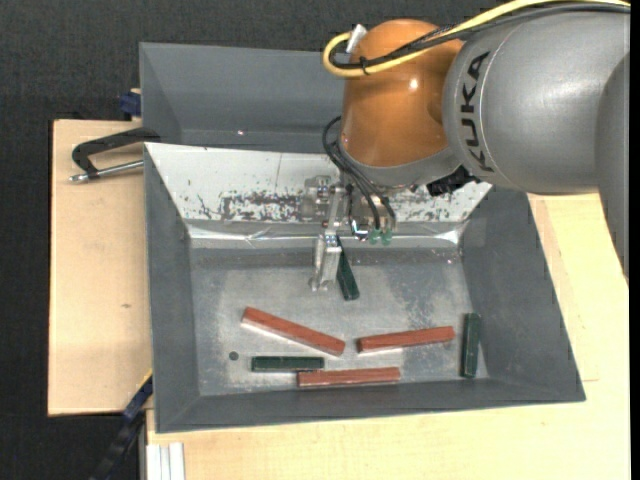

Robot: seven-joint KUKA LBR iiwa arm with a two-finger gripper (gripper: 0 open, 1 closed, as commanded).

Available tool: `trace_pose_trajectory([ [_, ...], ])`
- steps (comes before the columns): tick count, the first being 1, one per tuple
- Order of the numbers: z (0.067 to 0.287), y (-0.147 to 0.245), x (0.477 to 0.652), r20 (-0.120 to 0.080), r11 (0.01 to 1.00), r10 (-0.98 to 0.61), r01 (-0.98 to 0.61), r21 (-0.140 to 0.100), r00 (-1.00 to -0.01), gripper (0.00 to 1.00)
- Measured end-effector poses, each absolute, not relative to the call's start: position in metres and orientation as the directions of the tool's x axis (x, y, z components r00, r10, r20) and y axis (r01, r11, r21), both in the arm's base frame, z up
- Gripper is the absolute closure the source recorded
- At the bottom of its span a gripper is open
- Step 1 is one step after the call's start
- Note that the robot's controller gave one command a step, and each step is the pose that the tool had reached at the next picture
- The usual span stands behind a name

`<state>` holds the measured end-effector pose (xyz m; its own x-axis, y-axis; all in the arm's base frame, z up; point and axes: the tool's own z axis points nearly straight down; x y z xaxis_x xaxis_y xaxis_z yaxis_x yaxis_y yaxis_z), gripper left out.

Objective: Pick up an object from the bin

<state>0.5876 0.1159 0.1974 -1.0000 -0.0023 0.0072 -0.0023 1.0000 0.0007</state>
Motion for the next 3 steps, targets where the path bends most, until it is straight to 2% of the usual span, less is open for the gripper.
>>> trace_pose_trajectory([
  [1,0.203,0.115,0.589,-0.002,1.000,-0.001,-0.001,0.002,-1.000,0.00],
  [2,0.202,0.115,0.589,-0.002,1.000,-0.003,-0.003,0.002,-1.000,0.00],
  [3,0.212,0.096,0.585,-0.002,0.994,-0.110,-0.110,0.002,-0.994,0.00],
])
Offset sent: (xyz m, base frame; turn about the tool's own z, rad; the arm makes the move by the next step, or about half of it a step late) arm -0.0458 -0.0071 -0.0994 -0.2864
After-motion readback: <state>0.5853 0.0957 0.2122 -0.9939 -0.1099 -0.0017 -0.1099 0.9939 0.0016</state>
